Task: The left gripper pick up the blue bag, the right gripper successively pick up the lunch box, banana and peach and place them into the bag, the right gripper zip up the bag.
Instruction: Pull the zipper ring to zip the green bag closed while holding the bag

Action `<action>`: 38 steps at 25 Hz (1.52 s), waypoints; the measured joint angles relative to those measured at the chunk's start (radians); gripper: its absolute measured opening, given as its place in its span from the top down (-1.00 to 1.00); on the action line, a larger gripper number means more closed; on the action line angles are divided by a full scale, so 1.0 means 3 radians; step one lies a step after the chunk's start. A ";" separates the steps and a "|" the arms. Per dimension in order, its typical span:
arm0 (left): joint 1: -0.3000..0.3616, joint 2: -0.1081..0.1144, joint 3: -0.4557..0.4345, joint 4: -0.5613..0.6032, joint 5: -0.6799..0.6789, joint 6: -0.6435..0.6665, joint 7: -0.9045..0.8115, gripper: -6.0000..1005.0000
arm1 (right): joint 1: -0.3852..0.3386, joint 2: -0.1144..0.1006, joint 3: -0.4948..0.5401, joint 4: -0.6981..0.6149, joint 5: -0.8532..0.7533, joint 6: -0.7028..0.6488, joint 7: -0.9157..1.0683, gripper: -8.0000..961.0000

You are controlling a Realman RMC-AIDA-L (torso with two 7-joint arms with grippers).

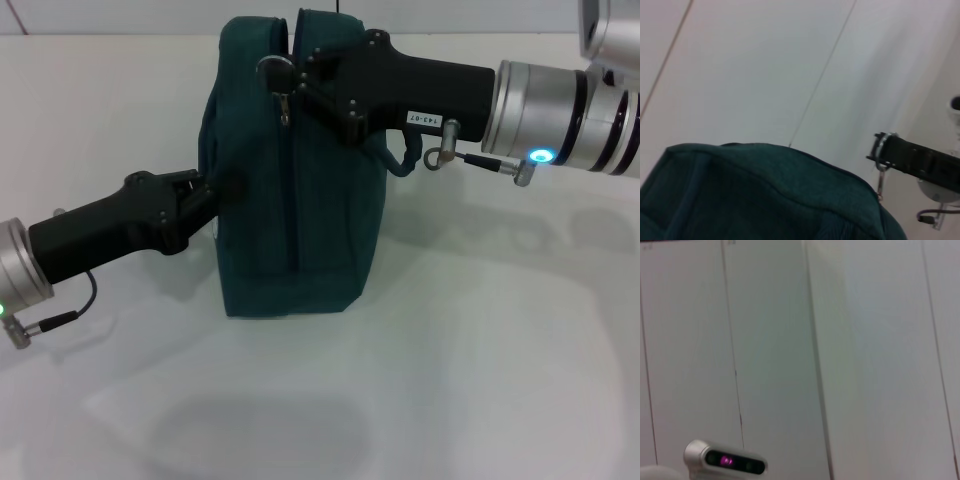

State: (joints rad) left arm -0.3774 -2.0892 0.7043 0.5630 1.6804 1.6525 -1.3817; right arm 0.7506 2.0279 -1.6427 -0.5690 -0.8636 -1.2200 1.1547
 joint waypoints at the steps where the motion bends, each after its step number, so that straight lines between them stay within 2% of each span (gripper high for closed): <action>1: -0.0004 0.0000 0.0026 0.0000 -0.0002 0.0018 0.0022 0.88 | -0.0002 0.0000 -0.0001 0.0000 0.0004 0.0004 0.0057 0.84; 12: 0.0010 0.0000 0.0059 -0.0060 -0.0005 0.0181 0.0220 0.88 | -0.0009 -0.0009 0.0037 0.0044 0.0006 0.0135 0.0470 0.83; 26: 0.0070 0.0010 0.0164 -0.0119 0.0030 0.0244 0.0309 0.88 | 0.0014 -0.0015 0.0046 0.0046 0.0090 0.0172 0.0490 0.82; 32: 0.0127 0.0016 0.0168 -0.0124 0.0025 0.0310 0.0418 0.88 | 0.0009 -0.0015 0.0054 0.0046 0.0090 0.0354 0.0478 0.82; 38: 0.0176 0.0025 0.0155 -0.0123 0.0013 0.0384 0.0482 0.88 | 0.0000 -0.0008 0.0174 0.0139 0.0090 0.0415 0.0446 0.82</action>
State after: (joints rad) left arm -0.3247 -2.0817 0.7509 0.5261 1.6844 1.7678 -1.2372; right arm 0.7505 2.0254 -1.5905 -0.5273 -0.8366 -1.0957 1.2885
